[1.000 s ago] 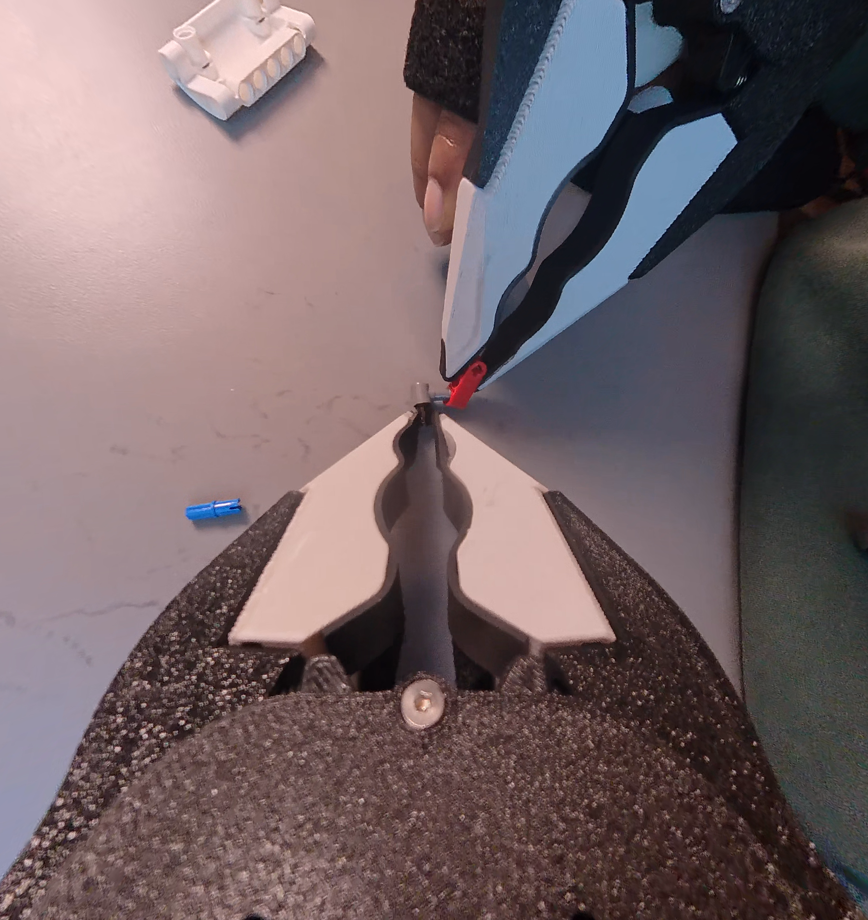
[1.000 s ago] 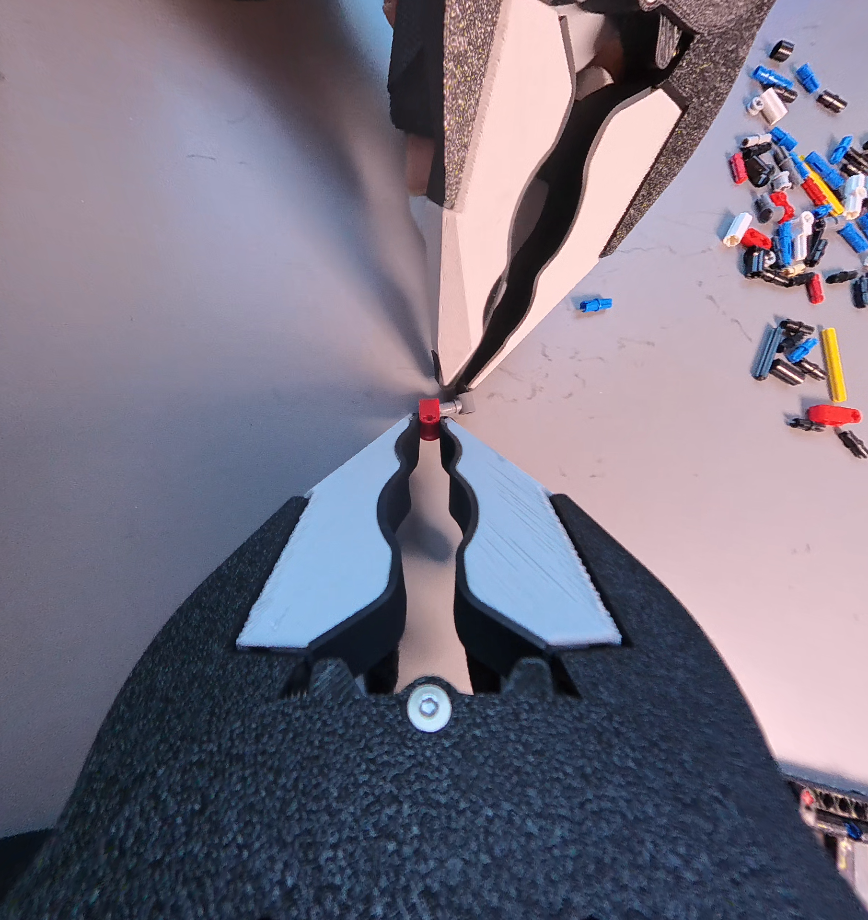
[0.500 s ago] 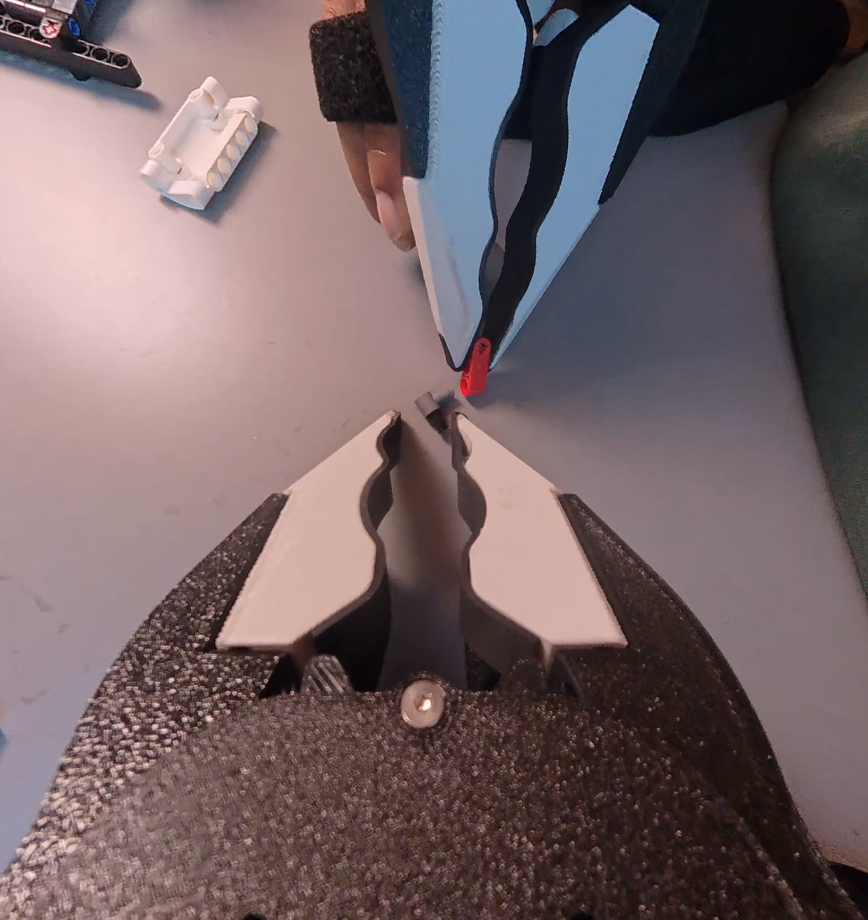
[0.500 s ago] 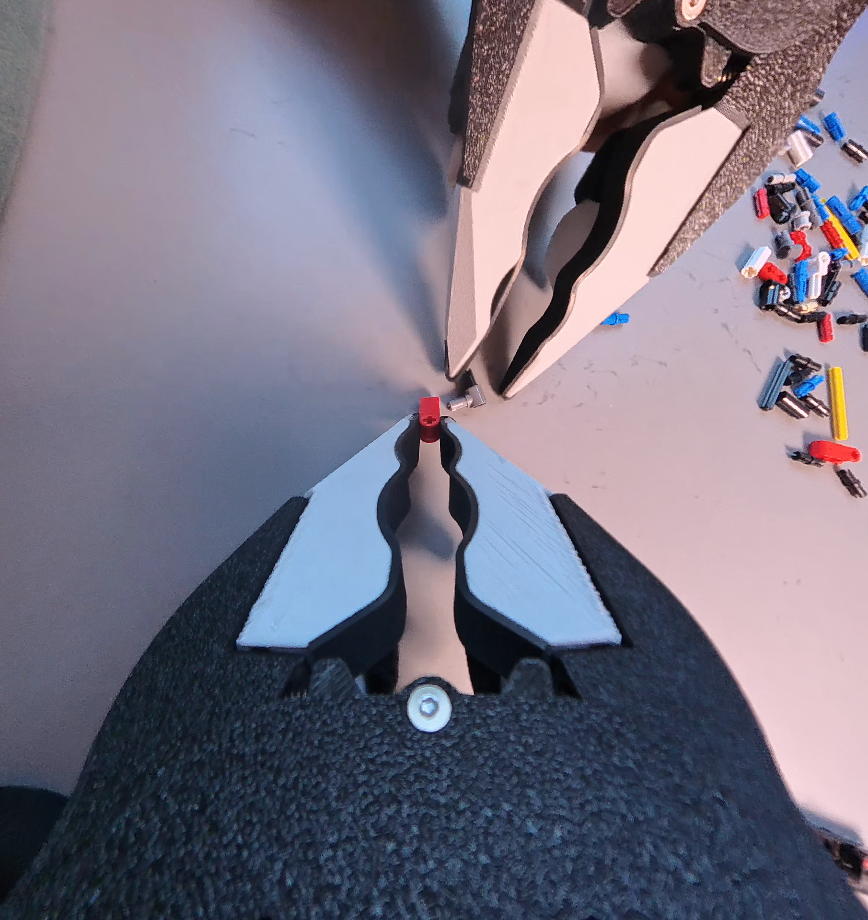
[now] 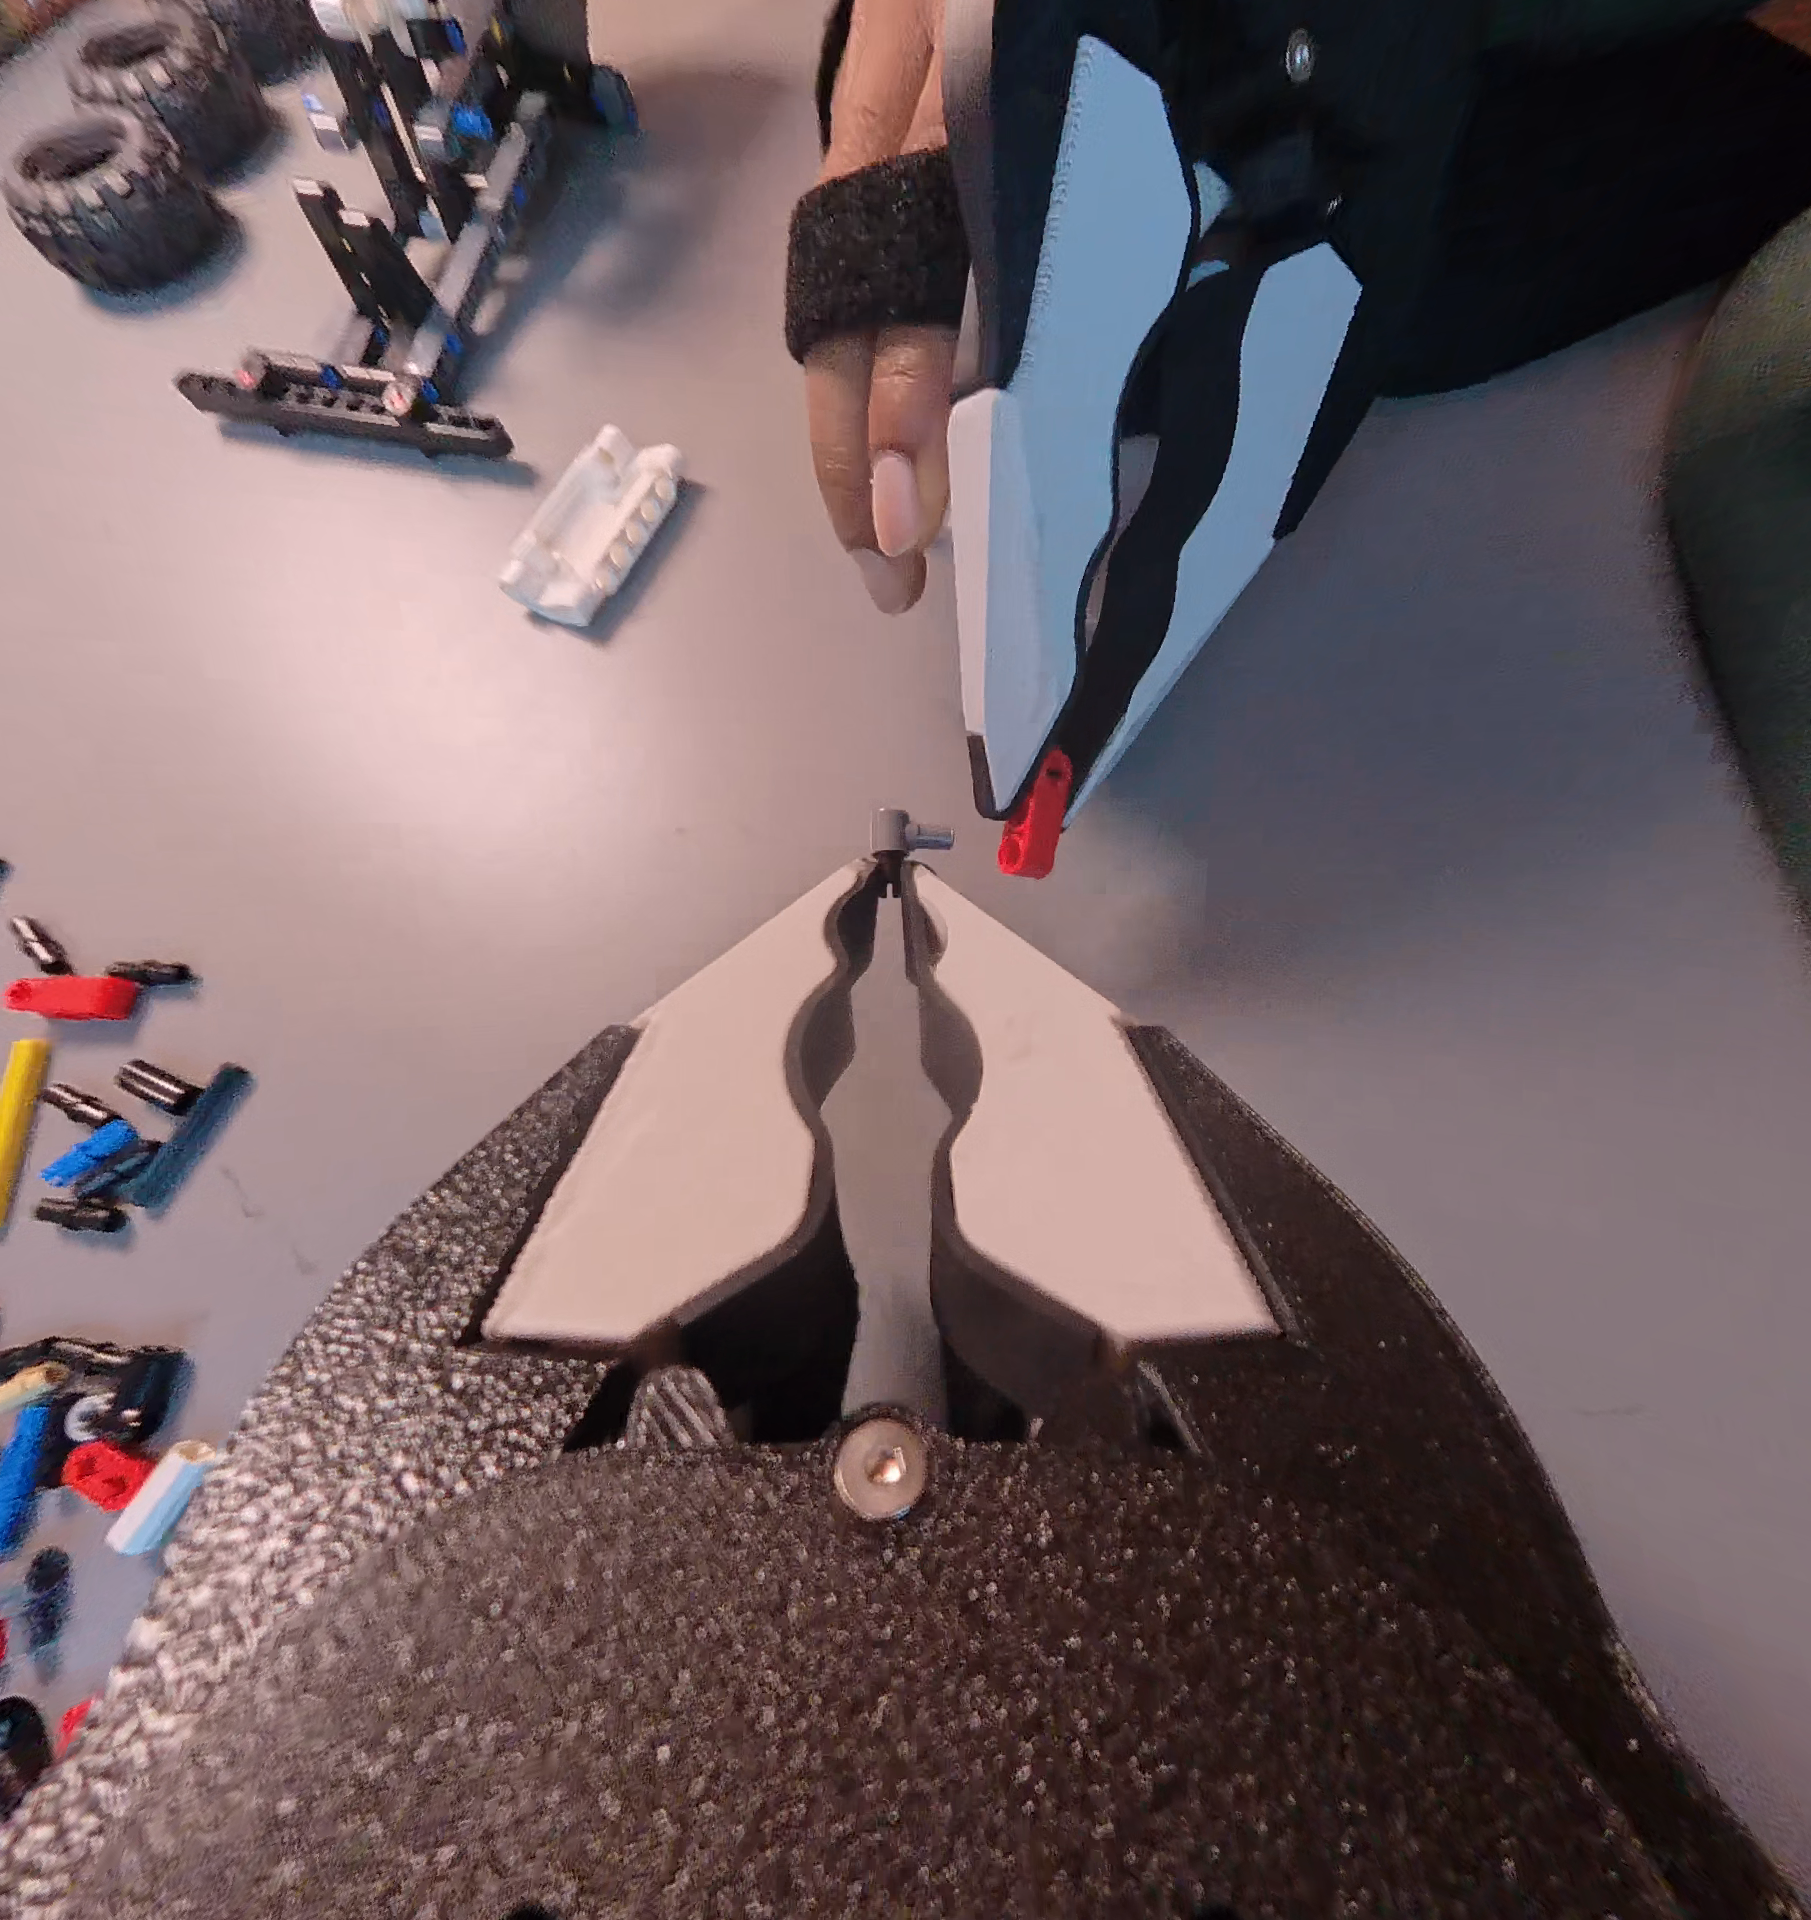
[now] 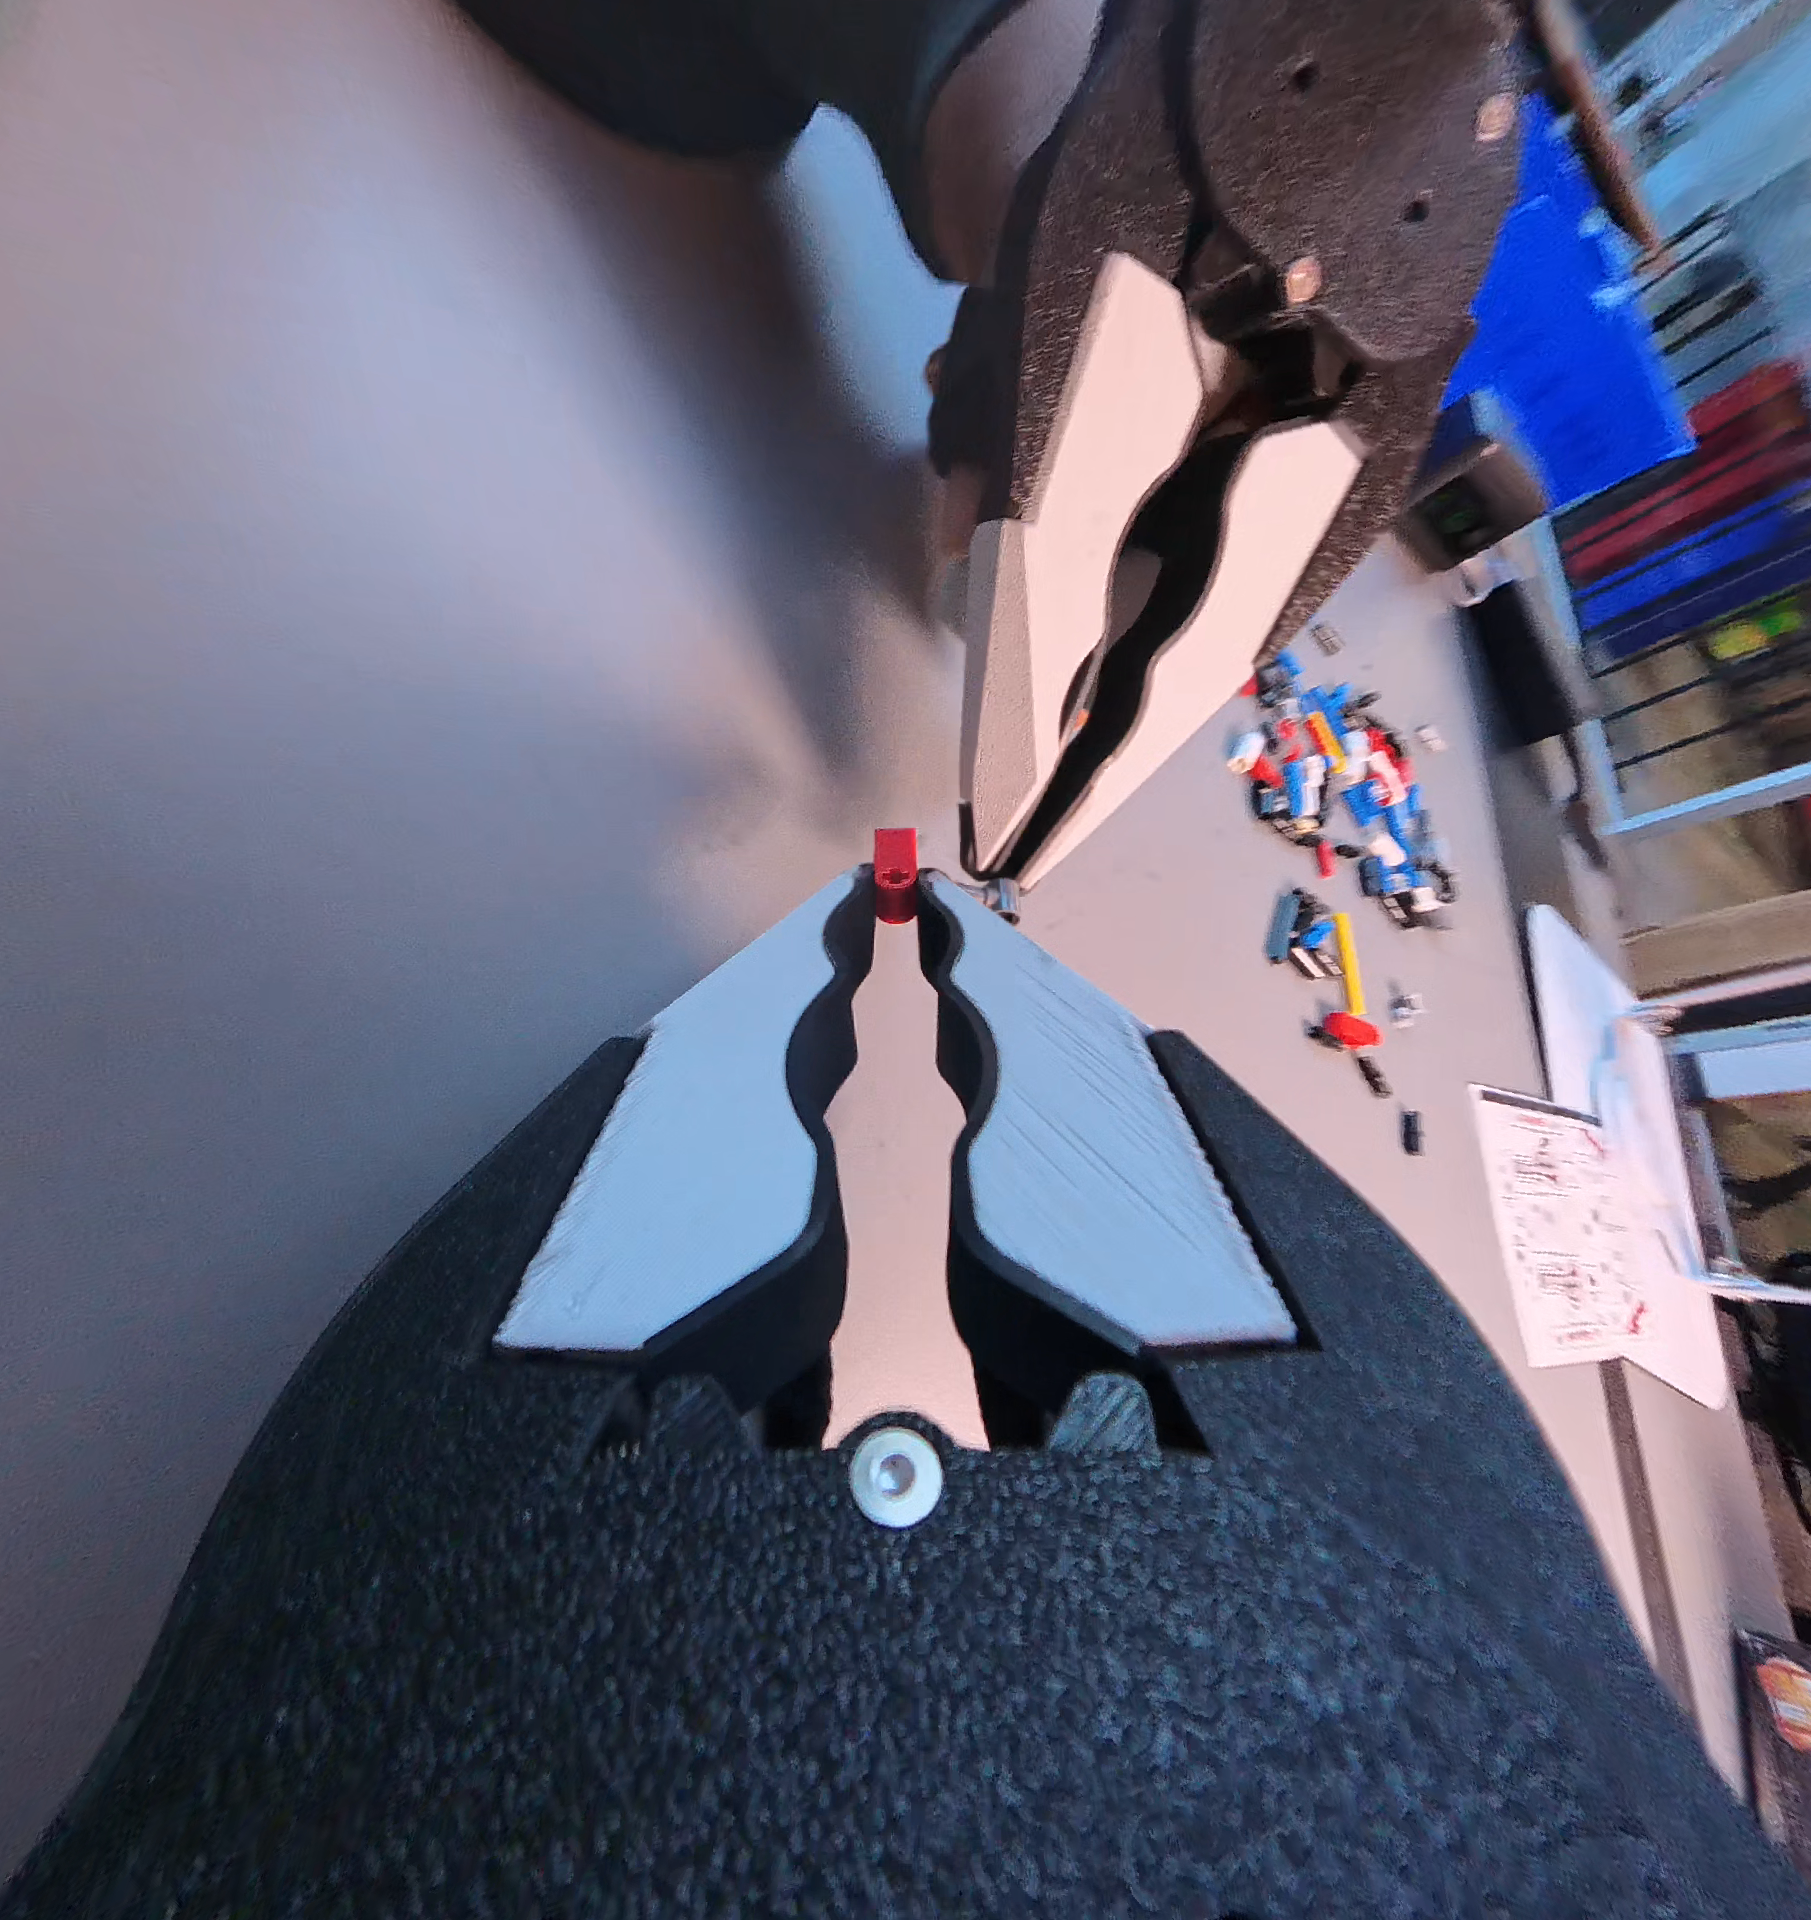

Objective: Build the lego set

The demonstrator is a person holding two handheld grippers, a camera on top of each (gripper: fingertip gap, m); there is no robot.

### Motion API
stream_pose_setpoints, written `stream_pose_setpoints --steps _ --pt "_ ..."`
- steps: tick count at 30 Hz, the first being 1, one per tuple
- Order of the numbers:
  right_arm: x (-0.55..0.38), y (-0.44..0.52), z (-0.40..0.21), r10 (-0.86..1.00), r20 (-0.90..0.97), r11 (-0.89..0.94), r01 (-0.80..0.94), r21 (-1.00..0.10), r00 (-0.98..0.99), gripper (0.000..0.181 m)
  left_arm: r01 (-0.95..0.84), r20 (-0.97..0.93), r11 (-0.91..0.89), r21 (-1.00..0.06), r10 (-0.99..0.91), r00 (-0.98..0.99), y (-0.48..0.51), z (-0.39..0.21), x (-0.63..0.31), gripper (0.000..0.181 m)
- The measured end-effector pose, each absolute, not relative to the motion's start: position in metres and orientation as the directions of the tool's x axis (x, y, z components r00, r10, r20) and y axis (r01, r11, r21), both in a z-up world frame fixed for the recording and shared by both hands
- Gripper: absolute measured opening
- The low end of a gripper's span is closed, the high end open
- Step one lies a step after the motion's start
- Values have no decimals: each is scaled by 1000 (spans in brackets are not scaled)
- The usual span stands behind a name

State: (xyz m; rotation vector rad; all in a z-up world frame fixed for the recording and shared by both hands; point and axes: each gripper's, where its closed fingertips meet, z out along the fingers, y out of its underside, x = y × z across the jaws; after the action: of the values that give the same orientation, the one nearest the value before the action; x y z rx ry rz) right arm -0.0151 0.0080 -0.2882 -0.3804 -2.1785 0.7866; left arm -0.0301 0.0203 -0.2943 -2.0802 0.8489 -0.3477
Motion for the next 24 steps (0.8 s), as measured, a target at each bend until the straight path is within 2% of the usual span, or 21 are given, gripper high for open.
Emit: stream_pose_setpoints --steps 3,9,18,24 --pt "-15 11 -270 556 580 715 -13 -699 -595 7 -442 -131 -323 -837 -666 735 23 -275 -28 3" --pt "-12 18 -238 681 461 544 -28 -839 -569 7 -421 -220 -188 -887 -629 745 25 -245 -24 3" --pt "-8 17 -228 698 398 471 -37 -881 -595 7 -381 -222 -129 -916 -629 745 22 -227 -18 3" --pt "-6 15 -232 695 366 455 -17 -891 -619 7 -419 -238 -138 -897 -649 723 20 -232 -16 3"
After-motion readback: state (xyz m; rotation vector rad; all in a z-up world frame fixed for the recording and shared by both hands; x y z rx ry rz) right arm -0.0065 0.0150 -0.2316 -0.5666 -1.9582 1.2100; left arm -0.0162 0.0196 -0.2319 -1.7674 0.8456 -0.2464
